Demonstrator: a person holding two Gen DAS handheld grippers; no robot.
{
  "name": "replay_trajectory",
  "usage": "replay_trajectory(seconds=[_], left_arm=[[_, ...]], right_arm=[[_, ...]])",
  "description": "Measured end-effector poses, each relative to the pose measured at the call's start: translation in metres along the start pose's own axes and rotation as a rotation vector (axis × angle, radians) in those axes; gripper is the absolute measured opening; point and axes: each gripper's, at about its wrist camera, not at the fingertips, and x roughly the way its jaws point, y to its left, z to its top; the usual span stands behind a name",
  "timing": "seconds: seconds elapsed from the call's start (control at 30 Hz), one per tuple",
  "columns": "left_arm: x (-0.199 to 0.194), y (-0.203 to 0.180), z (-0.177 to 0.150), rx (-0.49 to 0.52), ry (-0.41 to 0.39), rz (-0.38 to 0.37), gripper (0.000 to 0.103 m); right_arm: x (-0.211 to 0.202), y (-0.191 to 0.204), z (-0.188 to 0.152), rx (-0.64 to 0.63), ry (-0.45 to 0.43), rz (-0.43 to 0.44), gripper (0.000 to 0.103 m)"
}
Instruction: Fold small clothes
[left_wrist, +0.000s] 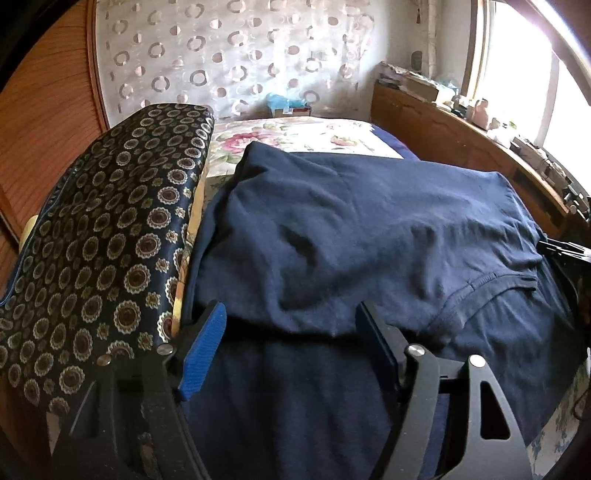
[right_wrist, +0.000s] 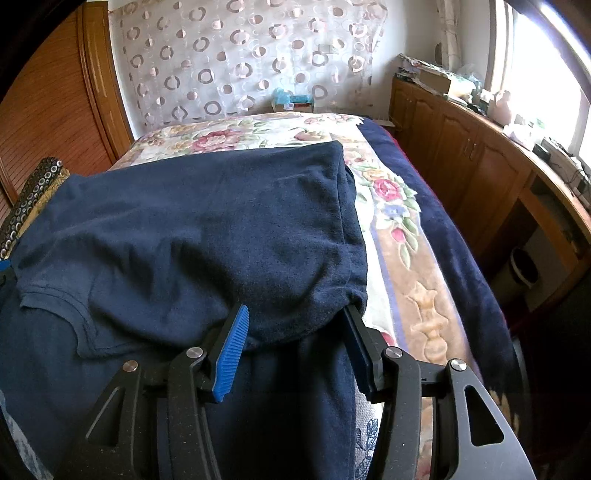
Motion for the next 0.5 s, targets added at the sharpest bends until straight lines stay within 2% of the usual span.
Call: replay_trajectory(seconds=[0.43, 0.47, 0.5], left_arm=[[0.022, -0.011, 0.004, -0.042, 0.037, 0.076, 0.072], [0.023, -0.011, 0.005, -0.042, 0.036, 0.079, 0.066], [0.024, -0.01, 0.006, -0.039, 0.038, 0.087, 0.055]], right_arm=[[-0.002, 0.006, -0.005, 0.007, -0.005, 0.008, 0.053], [-0.002, 0.006, -0.006, 0.009, -0.007, 0.01, 0.053], [-0.002, 0.005, -0.006, 0.014, -0.008, 0.012, 0.053]])
